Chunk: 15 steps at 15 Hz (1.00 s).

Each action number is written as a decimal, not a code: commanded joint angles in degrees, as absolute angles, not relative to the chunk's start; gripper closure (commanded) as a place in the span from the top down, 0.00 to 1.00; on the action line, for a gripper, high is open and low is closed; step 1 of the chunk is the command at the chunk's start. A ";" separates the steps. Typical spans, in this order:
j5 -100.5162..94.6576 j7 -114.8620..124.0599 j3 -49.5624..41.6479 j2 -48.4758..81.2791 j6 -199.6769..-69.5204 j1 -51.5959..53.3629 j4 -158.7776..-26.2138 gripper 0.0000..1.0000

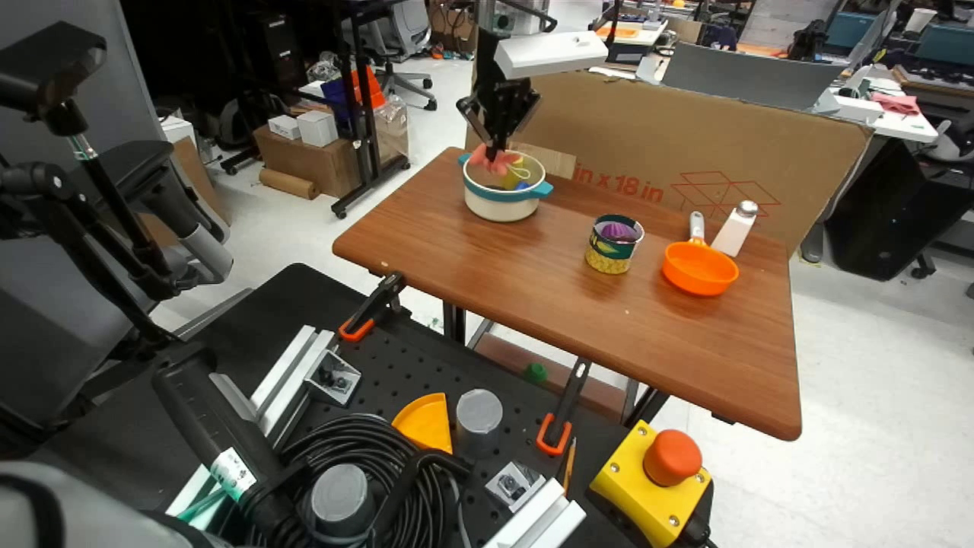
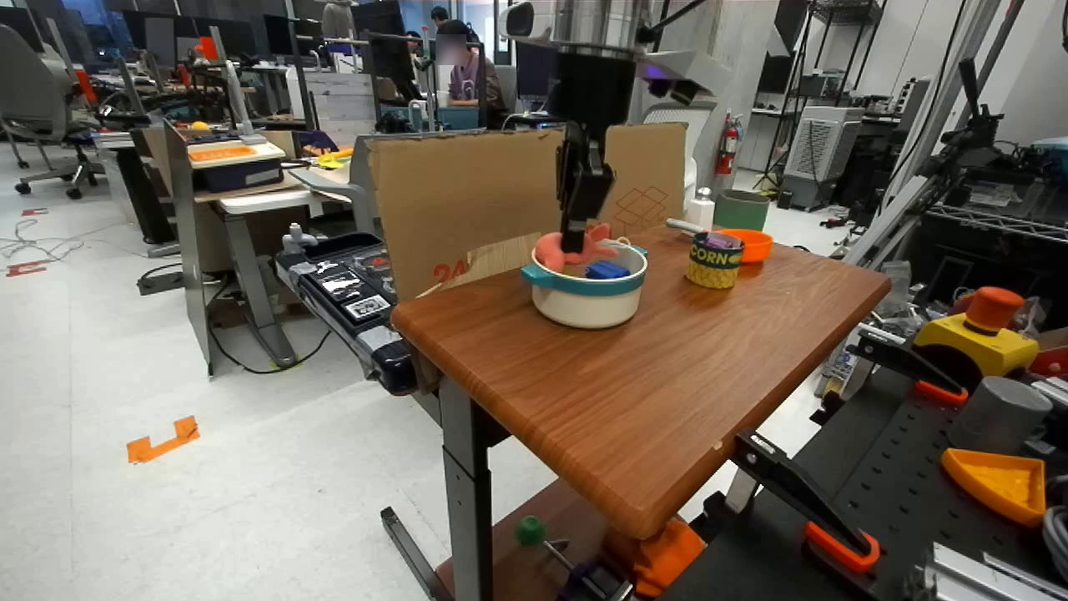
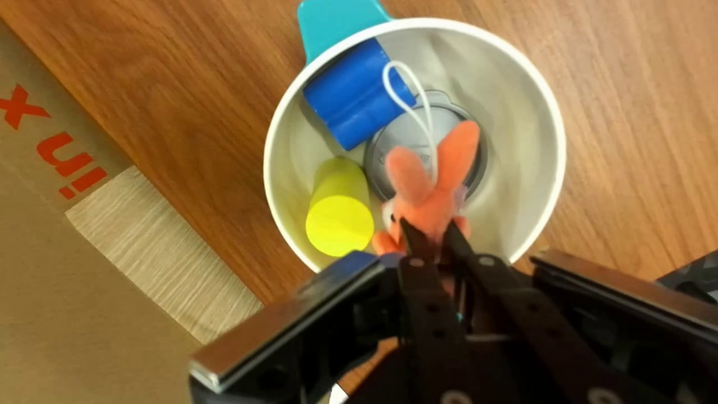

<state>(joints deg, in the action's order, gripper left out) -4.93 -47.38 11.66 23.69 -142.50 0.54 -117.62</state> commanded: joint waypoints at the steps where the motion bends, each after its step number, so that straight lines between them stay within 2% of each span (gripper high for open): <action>1: -2.79 -49.86 12.67 20.45 -143.65 -0.66 -119.79 0.02; 15: 4.63 -48.78 8.52 9.65 -155.93 -3.69 -126.39 0.02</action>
<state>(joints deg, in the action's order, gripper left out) 3.76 -48.96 9.88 12.14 -152.01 -3.36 -123.14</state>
